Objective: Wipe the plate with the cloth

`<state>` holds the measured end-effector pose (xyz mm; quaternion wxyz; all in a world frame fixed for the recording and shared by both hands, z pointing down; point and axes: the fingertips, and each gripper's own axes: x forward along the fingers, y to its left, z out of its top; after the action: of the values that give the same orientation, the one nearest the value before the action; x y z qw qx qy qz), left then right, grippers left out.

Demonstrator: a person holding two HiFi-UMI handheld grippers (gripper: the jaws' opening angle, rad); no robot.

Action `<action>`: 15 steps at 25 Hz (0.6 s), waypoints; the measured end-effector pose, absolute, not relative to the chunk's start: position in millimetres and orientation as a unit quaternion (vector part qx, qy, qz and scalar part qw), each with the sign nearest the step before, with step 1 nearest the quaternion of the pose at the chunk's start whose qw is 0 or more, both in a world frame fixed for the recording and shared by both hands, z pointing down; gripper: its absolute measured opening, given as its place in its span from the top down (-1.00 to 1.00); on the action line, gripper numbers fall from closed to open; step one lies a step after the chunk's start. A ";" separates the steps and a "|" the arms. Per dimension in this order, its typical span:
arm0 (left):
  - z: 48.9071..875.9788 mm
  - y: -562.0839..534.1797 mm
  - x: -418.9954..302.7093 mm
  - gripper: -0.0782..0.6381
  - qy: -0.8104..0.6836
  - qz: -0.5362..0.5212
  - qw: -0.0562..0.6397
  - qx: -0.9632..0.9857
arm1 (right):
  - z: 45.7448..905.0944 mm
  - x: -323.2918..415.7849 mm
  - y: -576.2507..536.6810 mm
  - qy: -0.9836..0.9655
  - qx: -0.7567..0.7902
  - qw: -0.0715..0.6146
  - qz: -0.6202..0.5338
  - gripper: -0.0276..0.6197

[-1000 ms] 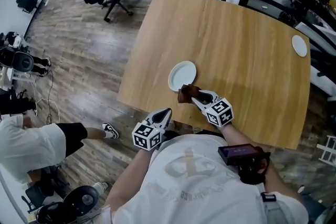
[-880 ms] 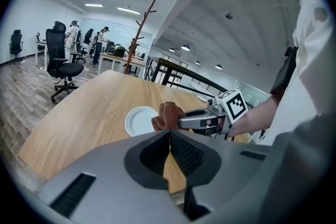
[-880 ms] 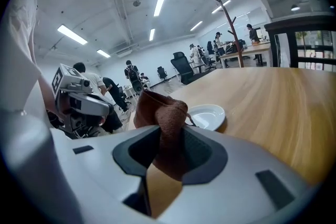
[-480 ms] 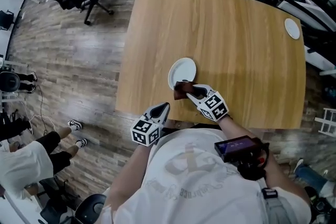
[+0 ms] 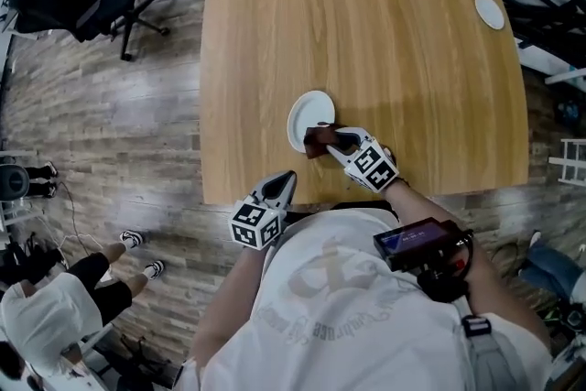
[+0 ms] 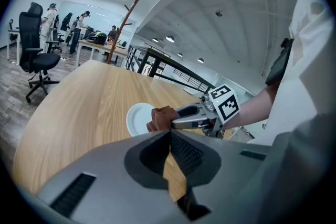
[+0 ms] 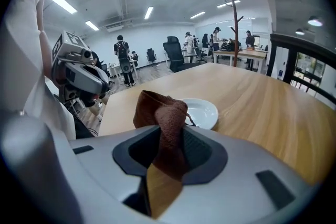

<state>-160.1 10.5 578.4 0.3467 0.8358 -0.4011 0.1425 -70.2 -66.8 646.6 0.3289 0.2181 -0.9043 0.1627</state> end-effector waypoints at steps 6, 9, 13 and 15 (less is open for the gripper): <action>578.4 2.9 -166.9 0.74 -0.374 0.154 0.340 0.849 | 656.1 -52.6 -111.5 -0.887 0.269 0.343 0.150 0.53; 576.9 3.0 -172.3 0.75 -0.370 0.157 0.339 0.851 | 651.8 -44.0 -137.8 -0.877 0.303 0.339 0.157 0.53; 573.7 5.1 -174.0 0.74 -0.365 0.164 0.338 0.852 | 648.6 -32.4 -159.2 -0.868 0.325 0.339 0.159 0.53; 573.1 3.4 -175.3 0.74 -0.362 0.167 0.337 0.853 | 648.7 -33.1 -158.1 -0.868 0.320 0.346 0.156 0.53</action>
<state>-175.3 3.4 573.1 0.3367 0.8532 -0.3616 0.1669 -33.1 -158.1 648.7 0.3465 0.3201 -0.8679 0.1559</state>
